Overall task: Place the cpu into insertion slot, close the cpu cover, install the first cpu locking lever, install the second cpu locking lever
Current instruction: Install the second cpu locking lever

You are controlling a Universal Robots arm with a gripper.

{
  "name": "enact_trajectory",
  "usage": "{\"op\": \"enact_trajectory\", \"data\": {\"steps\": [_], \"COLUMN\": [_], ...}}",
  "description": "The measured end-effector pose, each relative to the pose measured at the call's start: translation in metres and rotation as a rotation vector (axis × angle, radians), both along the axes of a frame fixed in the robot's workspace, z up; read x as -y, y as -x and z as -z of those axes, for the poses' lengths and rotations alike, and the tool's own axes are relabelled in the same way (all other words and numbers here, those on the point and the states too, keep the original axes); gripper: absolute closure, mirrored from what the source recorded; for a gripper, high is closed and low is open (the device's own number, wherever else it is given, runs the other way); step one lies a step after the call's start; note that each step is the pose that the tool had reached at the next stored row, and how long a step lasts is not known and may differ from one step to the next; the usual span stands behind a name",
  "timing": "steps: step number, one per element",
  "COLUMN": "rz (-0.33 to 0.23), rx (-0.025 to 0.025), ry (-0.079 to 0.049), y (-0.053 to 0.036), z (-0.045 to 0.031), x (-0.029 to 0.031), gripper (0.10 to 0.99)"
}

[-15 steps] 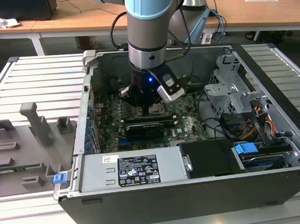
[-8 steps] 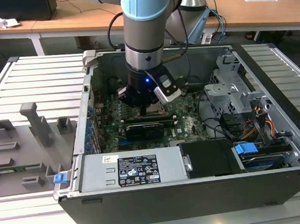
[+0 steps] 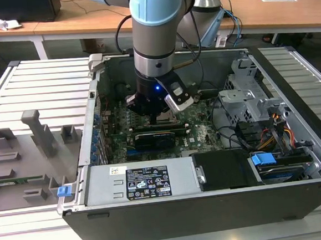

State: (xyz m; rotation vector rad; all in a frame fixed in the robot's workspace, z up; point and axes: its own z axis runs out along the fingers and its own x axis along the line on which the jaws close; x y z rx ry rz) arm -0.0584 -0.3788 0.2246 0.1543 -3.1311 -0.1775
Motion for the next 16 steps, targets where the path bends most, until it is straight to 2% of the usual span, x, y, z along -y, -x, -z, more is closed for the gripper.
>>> {"op": "enact_trajectory", "data": {"steps": [6,12,16], "rz": [0.0,0.0,0.0], "rx": [0.0,0.0001,0.0], "ry": [-0.019,-0.053,-0.077], "y": [-0.0001,0.0013,0.0043], "z": [0.0017,0.0036,0.0041], "x": [0.0001,0.008,0.0103], "gripper": [0.976,0.976,0.976]}}
